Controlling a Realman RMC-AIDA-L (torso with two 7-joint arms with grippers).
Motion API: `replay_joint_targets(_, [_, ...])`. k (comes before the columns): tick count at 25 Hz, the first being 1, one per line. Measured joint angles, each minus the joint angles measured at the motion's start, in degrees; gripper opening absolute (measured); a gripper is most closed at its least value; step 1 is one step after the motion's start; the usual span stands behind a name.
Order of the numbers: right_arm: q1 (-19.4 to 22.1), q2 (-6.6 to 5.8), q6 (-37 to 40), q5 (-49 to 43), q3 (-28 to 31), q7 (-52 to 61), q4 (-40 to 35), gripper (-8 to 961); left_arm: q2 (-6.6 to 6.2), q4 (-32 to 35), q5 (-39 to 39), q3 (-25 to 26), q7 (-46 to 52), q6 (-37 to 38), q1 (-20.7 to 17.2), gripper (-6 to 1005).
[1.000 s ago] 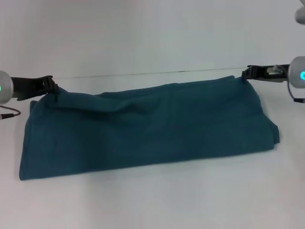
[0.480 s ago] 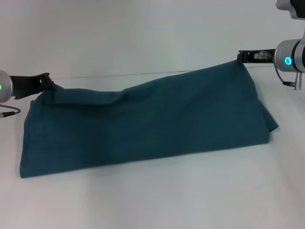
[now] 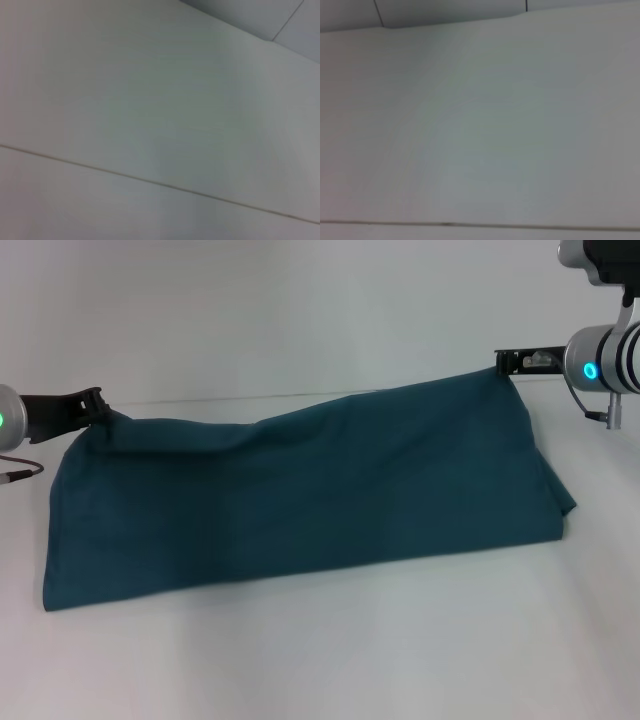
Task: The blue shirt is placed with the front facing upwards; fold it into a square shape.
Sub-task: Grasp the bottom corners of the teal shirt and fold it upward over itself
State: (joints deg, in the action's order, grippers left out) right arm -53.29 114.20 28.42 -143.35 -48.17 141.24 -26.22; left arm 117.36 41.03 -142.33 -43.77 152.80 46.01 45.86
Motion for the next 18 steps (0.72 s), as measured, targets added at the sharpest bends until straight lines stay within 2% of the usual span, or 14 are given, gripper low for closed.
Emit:
replay_joint_targets(6, [-0.7,-0.1,-0.3,-0.1,0.0,-0.3,0.1,0,0.0,-0.7,0.1,0.0,0.0,-0.7,0.0,23])
replay_joint_targets(18, [-0.8,-0.48,-1.1,-0.8,-0.8,-2.2,0.0,126,0.68,-0.6,0.4,0.1,0.0,-2.1,0.2,53])
